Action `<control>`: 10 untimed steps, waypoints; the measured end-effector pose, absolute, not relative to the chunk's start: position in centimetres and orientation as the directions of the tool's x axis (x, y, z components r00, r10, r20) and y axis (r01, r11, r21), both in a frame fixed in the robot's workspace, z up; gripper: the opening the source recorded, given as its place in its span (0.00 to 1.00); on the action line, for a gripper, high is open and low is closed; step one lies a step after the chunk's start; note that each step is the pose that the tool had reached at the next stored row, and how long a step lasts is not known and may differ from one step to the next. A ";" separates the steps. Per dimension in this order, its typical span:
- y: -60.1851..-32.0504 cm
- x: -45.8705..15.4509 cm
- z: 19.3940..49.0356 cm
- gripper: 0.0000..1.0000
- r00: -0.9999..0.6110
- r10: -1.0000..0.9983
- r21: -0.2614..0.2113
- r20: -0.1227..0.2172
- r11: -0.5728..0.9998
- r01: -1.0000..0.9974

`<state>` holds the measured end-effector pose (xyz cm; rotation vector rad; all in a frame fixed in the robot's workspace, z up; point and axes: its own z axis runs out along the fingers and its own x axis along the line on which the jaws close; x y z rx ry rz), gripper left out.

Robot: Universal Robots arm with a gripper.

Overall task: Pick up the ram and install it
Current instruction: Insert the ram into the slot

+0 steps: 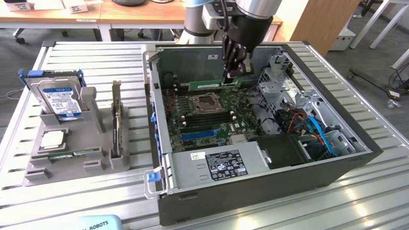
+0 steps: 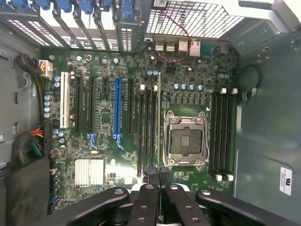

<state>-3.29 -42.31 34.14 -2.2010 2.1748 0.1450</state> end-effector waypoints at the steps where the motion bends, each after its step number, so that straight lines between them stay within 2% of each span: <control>1: -42.3 -3.3 34.0 0.12 0.010 -0.995 0.034 -0.097 -0.014 -0.999; 10: -42.3 -3.3 32.9 0.12 0.010 -0.995 0.034 -0.097 -0.014 -0.999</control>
